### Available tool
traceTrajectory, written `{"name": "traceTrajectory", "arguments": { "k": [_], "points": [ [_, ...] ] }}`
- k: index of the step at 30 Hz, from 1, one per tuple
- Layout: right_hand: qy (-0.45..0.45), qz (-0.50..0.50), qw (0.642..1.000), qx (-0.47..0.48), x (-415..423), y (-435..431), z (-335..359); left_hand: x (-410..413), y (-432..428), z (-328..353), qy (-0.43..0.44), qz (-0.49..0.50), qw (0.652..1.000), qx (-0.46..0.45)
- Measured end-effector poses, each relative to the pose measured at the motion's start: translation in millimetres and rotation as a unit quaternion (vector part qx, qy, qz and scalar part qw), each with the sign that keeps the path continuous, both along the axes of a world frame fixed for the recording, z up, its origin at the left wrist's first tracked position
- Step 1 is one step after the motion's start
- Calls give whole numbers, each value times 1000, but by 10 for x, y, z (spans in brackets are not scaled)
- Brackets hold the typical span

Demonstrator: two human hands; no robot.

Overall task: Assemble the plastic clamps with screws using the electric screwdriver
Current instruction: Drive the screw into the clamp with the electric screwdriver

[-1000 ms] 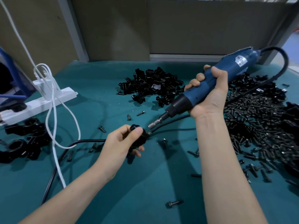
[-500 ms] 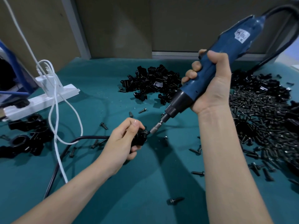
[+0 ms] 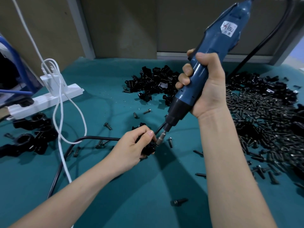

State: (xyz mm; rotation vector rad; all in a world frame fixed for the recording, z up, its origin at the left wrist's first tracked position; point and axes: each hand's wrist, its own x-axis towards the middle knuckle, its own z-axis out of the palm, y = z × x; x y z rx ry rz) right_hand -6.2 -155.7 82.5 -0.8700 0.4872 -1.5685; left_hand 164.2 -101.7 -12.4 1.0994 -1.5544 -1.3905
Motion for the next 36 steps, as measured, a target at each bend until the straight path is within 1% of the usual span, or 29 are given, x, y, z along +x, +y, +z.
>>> {"name": "traceTrajectory", "arguments": {
  "k": [3, 5, 12, 25, 30, 33, 36],
  "points": [
    [4, 8, 1000, -10, 10, 2, -2, 10, -13, -13, -17, -7, 1000, 0],
    [-10, 14, 1000, -12, 3, 2, -10, 15, -24, -18, -18, -9, 1000, 8],
    [-56, 15, 998, -7, -20, -4, -14, 56, -57, -15, -5, 3, 998, 70],
    [-59, -1, 998, 2, -44, 5, 7, 44, -31, 27, 59, 34, 990, 127],
    [-74, 13, 997, -9, -45, 5, 14, 70, -20, 88, 90, 17, 975, 201],
    [-77, 45, 996, -12, -52, 7, 6, 74, 14, 111, 71, -25, 968, 238],
    [-76, 69, 995, 5, -23, -8, -1, 77, 18, 124, 61, -49, 963, 259]
  ]
}}
